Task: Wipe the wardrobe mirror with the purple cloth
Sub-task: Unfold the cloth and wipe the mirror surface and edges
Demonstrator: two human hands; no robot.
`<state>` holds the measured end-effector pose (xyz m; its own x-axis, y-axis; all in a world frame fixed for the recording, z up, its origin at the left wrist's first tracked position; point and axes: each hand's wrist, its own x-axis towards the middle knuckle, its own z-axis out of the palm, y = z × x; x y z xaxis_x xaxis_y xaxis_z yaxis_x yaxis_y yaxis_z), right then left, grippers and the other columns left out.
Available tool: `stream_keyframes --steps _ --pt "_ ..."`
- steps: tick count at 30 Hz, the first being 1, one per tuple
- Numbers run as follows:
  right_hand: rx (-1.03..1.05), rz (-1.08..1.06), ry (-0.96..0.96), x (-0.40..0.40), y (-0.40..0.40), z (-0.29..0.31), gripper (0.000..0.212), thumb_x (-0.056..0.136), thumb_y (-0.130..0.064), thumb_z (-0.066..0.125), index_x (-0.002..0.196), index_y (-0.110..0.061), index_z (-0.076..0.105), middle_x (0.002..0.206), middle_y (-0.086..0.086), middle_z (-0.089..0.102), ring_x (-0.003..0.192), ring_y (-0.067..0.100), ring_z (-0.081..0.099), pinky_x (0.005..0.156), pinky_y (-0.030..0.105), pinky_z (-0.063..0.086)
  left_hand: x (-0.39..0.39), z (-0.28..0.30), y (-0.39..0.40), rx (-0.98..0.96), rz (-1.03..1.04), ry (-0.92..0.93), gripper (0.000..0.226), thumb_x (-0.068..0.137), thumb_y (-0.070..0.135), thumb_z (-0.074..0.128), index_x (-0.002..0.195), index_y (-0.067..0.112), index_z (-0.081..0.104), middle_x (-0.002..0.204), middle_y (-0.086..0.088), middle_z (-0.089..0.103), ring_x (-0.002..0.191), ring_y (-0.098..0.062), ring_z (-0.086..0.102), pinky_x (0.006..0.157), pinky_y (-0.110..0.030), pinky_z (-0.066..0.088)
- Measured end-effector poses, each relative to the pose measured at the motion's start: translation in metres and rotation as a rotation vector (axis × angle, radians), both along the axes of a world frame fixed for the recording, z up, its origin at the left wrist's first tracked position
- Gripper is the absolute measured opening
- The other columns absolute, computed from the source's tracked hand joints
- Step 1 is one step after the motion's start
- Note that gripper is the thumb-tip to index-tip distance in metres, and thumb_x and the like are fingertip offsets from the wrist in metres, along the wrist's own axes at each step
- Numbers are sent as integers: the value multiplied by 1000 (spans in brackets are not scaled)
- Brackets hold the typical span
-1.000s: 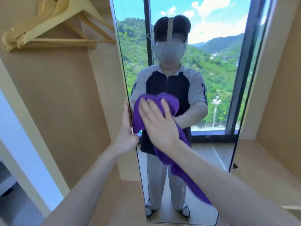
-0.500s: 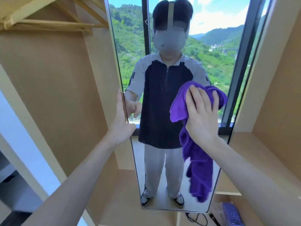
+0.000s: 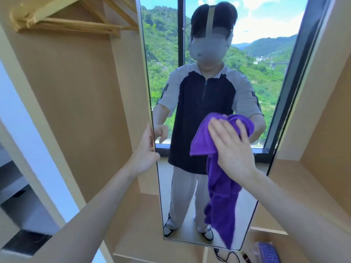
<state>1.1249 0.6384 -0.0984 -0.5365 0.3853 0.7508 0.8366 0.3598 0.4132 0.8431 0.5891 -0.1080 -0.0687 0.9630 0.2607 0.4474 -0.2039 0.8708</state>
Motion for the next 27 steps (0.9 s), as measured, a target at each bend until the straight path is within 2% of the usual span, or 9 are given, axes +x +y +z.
stream_keyframes --steps 2,6,9,14,17,20,22,24,27 --pt "9 11 136 -22 2 22 82 73 -1 62 150 -3 35 158 12 36 143 31 32 123 51 4 5 -22 -9 -41 -65 25 69 75 -19 49 120 34 42 122 -2 48 109 -21 49 78 -33 43" --pt "54 42 181 -92 -1 33 77 79 -17 46 153 -4 29 162 13 28 146 31 26 123 51 -4 10 -54 -21 -130 1 1 77 93 -11 59 156 18 26 150 -6 45 134 -16 48 113 -41 42" --pt "20 100 76 -139 -7 -7 80 84 -26 38 157 0 18 167 16 14 151 31 15 123 53 -10 19 -49 -25 -90 15 -57 78 85 -8 54 153 23 32 148 -5 51 130 -14 52 108 -33 43" --pt "-3 88 -141 -140 -6 -116 71 98 -27 32 160 1 11 168 15 8 153 28 4 125 48 -8 21 -59 -26 -216 161 26 30 65 -3 43 91 -6 57 84 -17 61 77 -33 57 75 -54 51" --pt "-28 109 -304 -96 2 -159 63 96 -16 29 156 1 26 166 17 21 151 31 14 125 47 -12 30 -65 -25 -100 138 -28 74 81 -21 54 147 10 42 143 -3 57 133 -10 55 113 -30 45" --pt "-56 118 -324 -46 5 -171 72 93 -14 32 160 -2 9 166 11 17 151 27 17 125 42 -11 40 -70 -23 -20 104 -48 99 70 -22 52 150 32 30 152 22 44 144 7 36 124 -33 29" --pt "-59 88 -269 -17 6 -163 73 91 -13 34 160 -6 11 165 9 17 150 25 15 125 42 -12 41 -80 -22 -49 116 -8 106 72 -19 55 136 59 24 140 43 39 131 26 32 117 -23 30" --pt "-26 -3 -136 14 9 -144 75 85 -14 41 157 -10 20 165 8 13 149 24 14 124 43 -8 43 -86 -23 -84 158 12 108 77 -15 59 140 60 12 145 28 35 121 26 36 96 -6 38" --pt "-2 -66 119 59 15 -108 84 76 -15 50 155 -9 22 166 5 11 149 24 16 125 47 -4 50 -91 -21 -100 197 -15 111 81 -13 60 151 45 -3 148 15 26 126 -24 51 61 -7 44"
